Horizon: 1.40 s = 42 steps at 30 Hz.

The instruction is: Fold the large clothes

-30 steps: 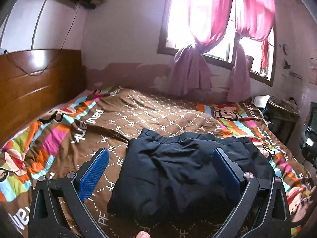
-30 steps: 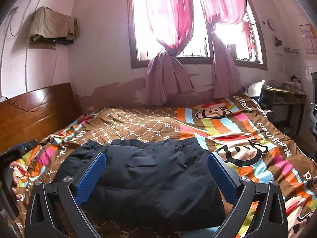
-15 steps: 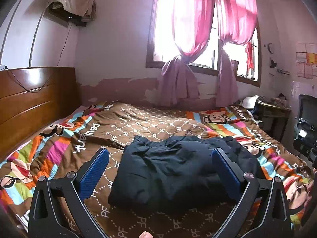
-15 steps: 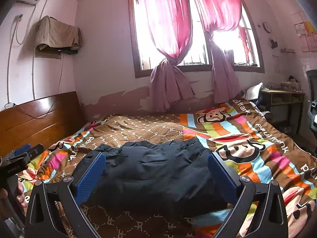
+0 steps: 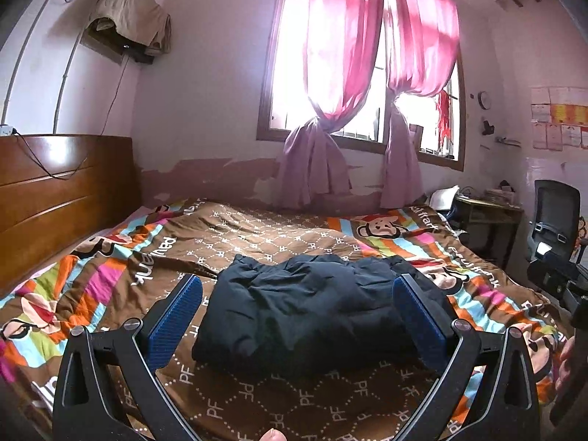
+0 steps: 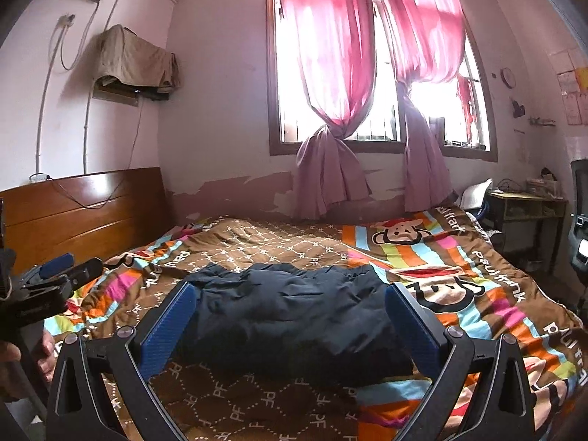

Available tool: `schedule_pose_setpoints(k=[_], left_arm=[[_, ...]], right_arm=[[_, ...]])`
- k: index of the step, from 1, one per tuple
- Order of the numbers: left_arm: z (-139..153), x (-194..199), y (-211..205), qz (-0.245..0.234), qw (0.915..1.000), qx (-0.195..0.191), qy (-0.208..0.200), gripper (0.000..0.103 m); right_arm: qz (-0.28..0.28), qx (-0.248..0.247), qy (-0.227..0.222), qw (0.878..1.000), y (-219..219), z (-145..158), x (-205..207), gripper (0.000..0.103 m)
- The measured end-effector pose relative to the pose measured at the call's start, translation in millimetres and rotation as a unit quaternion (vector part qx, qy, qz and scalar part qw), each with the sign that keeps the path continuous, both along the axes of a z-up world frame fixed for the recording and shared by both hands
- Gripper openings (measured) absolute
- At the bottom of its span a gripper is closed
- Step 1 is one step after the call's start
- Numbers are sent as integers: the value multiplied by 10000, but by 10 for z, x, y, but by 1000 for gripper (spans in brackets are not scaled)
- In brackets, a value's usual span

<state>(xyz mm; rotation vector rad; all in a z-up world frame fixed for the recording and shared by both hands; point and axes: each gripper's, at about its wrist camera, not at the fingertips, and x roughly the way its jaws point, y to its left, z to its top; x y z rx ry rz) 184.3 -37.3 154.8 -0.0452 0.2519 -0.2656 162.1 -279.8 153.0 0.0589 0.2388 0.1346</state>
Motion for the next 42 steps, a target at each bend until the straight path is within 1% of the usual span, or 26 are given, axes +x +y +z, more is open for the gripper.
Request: schedule_pose_setpoints(k=[8, 17, 19, 24, 26, 29, 34, 38, 42], left_arm=[[-72, -312, 45, 42, 9999, 151, -59, 101], [-135, -535, 123, 159, 9995, 254, -133, 101], [-158, -585, 128, 156, 9993, 293, -141, 101], [-271, -691, 158, 29, 9993, 383, 12, 101], [-339, -743, 163, 82, 9989, 452, 40, 101], [-440, -779, 173, 107, 9988, 454, 136, 101], [-597, -808, 165, 251, 9978, 588, 146, 101], [-710, -826, 149, 306, 9975, 632, 122, 101], [-769, -812, 155, 334, 9973, 638, 132, 101]], right_arm=[[36, -95, -71, 9999, 132, -17, -300, 103], [37, -16, -181, 9998, 253, -65, -532, 103], [33, -58, -186, 9998, 283, -115, -570, 103], [-102, -146, -162, 9997, 315, -263, -670, 103], [-130, -96, -106, 9998, 307, -321, -688, 103], [-173, -7, 3, 9999, 288, -429, -701, 103], [-265, -22, 99, 9996, 288, -585, -720, 103], [-284, -111, 137, 9994, 315, -654, -724, 103], [-273, -82, 208, 9994, 320, -729, -717, 103]])
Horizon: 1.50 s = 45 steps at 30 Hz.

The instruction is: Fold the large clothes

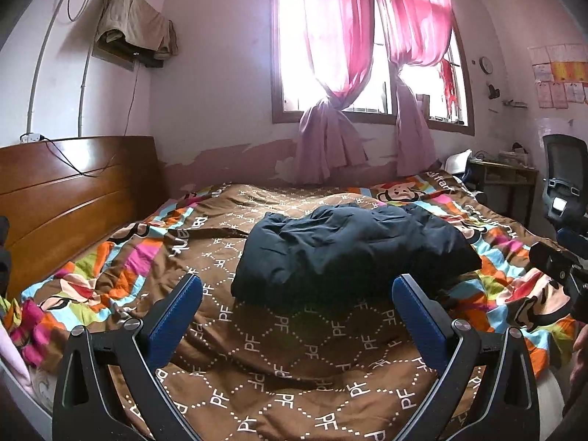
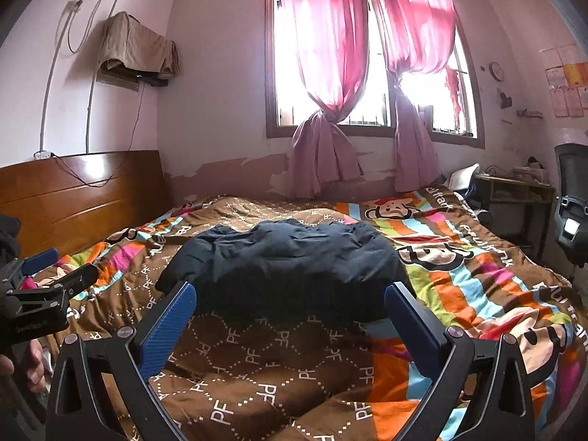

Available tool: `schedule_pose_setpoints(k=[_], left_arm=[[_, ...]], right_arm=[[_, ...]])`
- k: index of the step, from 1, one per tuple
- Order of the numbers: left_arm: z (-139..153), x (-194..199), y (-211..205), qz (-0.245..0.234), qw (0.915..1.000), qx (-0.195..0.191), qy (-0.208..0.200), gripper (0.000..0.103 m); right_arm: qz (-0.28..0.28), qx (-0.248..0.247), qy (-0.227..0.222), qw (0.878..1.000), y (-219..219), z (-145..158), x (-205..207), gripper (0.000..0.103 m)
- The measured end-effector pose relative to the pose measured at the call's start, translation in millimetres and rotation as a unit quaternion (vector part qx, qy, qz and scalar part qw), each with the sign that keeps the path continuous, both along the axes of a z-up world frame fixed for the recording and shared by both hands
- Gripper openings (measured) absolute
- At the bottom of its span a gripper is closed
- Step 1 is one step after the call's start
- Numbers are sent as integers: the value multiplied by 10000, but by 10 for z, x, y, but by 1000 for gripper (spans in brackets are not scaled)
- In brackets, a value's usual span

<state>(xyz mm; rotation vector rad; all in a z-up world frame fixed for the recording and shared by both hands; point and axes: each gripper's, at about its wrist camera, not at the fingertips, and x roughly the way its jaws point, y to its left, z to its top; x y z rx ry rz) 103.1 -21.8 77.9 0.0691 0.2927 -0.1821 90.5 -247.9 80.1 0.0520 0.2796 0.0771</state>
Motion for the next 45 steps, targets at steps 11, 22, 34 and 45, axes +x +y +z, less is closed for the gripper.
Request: schedule_pose_setpoints(k=[11, 22, 34, 45], left_arm=[[-153, 94, 24, -19, 9997, -30, 261, 101], [-198, 83, 55, 11, 9994, -72, 336, 101], [-202, 74, 78, 21, 9994, -74, 327, 101], [-207, 69, 86, 39, 9994, -76, 339, 101]], right_arm=[[-37, 70, 247, 9997, -21, -112, 58, 103], [-36, 50, 265, 9996, -14, -120, 63, 103], [-57, 55, 264, 9996, -11, -127, 63, 103], [-73, 62, 288, 9995, -67, -178, 39, 103]])
